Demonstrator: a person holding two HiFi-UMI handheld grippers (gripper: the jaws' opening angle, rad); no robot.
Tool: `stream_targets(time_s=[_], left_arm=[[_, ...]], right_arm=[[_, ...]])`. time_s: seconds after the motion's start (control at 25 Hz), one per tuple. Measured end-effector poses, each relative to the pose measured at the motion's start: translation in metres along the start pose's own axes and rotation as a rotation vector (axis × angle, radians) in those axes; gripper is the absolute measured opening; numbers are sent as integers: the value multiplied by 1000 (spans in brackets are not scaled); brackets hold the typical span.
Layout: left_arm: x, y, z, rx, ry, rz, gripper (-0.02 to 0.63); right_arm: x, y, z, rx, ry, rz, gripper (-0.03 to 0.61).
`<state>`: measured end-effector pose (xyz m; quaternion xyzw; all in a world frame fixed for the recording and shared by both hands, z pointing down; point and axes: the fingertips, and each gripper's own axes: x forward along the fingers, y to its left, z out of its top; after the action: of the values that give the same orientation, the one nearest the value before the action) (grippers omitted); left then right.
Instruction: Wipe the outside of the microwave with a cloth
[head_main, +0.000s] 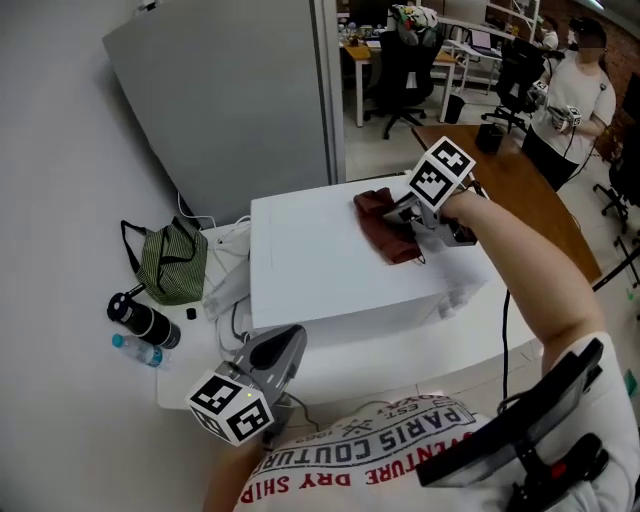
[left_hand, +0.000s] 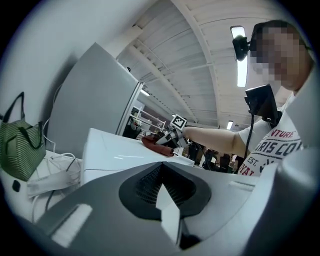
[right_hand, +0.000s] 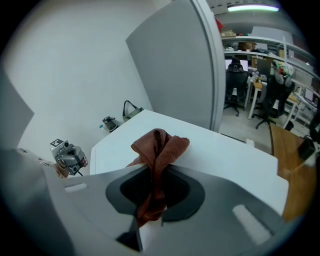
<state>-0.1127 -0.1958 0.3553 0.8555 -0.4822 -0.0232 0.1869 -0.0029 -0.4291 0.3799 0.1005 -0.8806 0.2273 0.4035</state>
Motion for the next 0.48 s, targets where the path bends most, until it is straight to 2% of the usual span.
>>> stream_targets(time_s=[0.2,0.48], left_arm=[[41,-21,-3,14,21,-95,6],[79,-43,-5,27,38,-173,6]], right_arm=[[-48,-43,-39,86,-40,-62,48],[-97,-89,-86,182,-76,-146,49]])
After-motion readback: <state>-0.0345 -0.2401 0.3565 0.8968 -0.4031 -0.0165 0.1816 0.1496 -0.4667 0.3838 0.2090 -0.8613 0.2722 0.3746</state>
